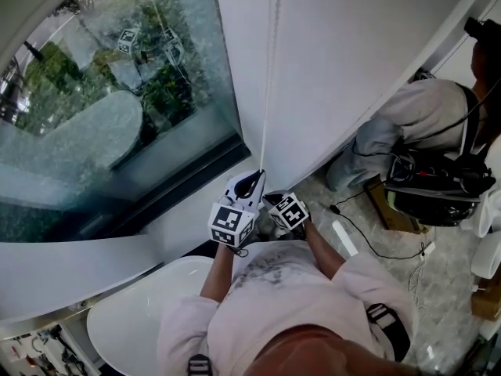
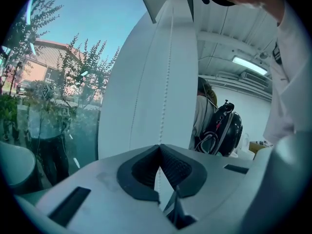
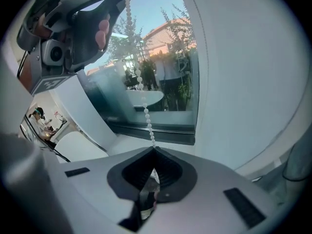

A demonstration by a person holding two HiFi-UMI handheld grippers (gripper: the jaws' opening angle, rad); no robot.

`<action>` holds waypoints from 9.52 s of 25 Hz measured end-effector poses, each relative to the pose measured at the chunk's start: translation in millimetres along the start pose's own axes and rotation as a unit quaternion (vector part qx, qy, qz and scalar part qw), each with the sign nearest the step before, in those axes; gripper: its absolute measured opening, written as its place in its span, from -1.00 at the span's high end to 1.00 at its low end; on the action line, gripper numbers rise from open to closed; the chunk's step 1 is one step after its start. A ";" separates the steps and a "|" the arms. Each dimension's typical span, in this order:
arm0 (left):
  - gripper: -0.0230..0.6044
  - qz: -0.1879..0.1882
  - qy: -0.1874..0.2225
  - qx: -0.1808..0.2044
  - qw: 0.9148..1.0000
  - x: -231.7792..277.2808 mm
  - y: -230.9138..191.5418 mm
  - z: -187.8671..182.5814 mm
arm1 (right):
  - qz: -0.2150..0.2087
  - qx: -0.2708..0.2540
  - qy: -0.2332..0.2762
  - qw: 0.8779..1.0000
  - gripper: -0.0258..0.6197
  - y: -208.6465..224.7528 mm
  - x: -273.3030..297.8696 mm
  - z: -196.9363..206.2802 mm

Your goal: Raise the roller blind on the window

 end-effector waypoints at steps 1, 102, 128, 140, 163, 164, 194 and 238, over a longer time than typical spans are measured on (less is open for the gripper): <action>0.90 0.001 -0.003 -0.001 1.000 0.0 0.7 2.7 | 0.001 0.001 -0.006 1.000 0.73 0.4 1.4 2.3; 0.90 0.029 -0.105 -0.064 0.992 12.1 30.8 150.8 | -0.012 -0.098 0.358 0.928 0.73 -107.8 -227.9 -215.5; 0.90 0.029 -0.102 -0.055 0.993 1.3 33.4 157.2 | -0.014 -0.091 0.335 0.938 0.73 -82.8 -199.4 -200.8; 0.75 0.024 0.024 -0.018 0.999 -34.3 -9.9 1.0 | -0.017 -0.095 0.338 0.936 0.73 -75.8 -192.6 -208.5; 0.90 0.038 0.145 0.092 0.984 -17.9 -27.0 -181.5 | -0.034 -0.098 0.334 0.937 0.73 -84.7 -184.2 -205.5; 0.90 0.036 0.143 0.094 0.985 -18.4 -27.1 -180.7 | -0.033 -0.098 0.334 0.937 0.73 -85.2 -183.5 -205.7; 0.90 0.007 0.102 0.039 0.994 -18.5 -32.1 -120.3 | -0.003 -0.099 0.267 0.959 0.73 -72.0 -139.8 -169.9; 0.90 -0.116 0.068 0.020 0.991 -54.4 -47.8 -36.2 | 0.038 -0.131 0.351 0.927 0.73 -78.4 -188.5 -174.0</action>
Point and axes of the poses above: the fingertips, and each gripper's own axes: x forward along the fingers, y to its right, z out of its underside, the point moved 2 cm from there along -x, backward along the fingers, and after that the axes turned 13 degrees about x, right-handed, at the moved point
